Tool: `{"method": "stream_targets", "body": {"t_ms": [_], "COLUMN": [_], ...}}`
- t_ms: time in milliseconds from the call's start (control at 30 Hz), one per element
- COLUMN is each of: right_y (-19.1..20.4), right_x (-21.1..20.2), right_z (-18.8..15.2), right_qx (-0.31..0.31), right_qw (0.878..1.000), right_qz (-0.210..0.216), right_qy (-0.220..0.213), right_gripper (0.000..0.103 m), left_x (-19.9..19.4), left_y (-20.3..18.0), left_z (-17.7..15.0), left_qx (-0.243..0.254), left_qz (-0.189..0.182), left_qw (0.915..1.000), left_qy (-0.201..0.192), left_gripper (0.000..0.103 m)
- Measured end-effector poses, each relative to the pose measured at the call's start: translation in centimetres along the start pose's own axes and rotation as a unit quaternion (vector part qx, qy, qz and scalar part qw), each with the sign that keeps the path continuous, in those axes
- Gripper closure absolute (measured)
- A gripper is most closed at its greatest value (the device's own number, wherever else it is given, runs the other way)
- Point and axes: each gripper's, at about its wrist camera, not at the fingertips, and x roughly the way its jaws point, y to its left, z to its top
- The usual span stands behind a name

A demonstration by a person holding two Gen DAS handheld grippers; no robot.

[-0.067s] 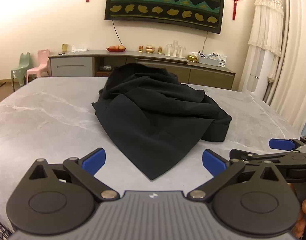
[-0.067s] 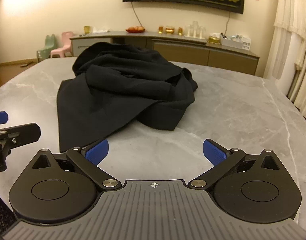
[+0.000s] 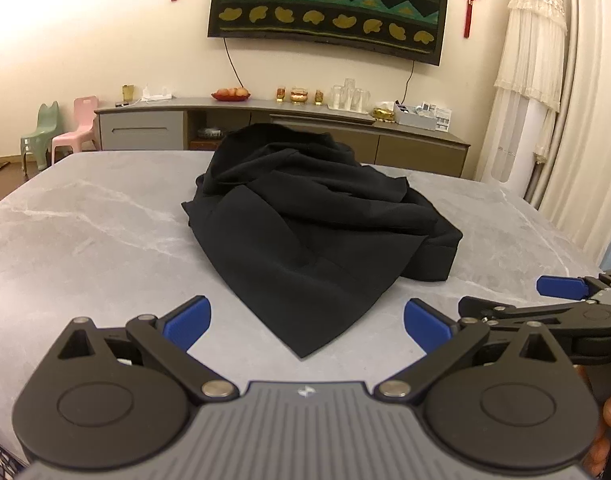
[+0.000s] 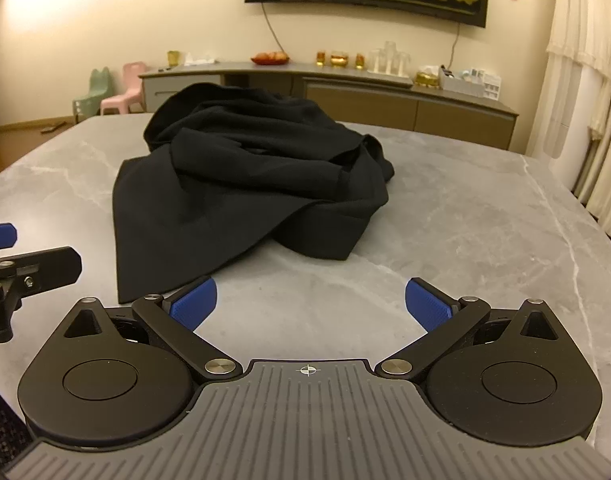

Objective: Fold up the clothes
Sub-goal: 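Approach the crumpled black garment with both grippers open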

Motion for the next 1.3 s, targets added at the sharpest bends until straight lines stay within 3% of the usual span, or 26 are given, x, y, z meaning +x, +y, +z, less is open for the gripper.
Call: {"method": "stream_targets", "body": {"t_ms": [667, 1300], "right_y": [0.0, -0.1], "right_x": [0.0, -0.1], "right_z": [-0.4, -0.7], "right_qx": [-0.007, -0.011], "right_qw": [1.000, 1.000], "right_qz": [0.002, 0.005], "right_qy": [-0.009, -0.014], "right_gripper": [0.002, 0.002], "left_x": [1.4, 1.8], "left_y": [0.9, 0.7], "left_z": [-1.0, -1.5], "left_qx": [-0.021, -0.020], "left_qz": [0.036, 0.039], "left_qw": [0.9977, 0.9949], "left_qy": [0.054, 0.091], "left_gripper": [0.000, 0.000]}}
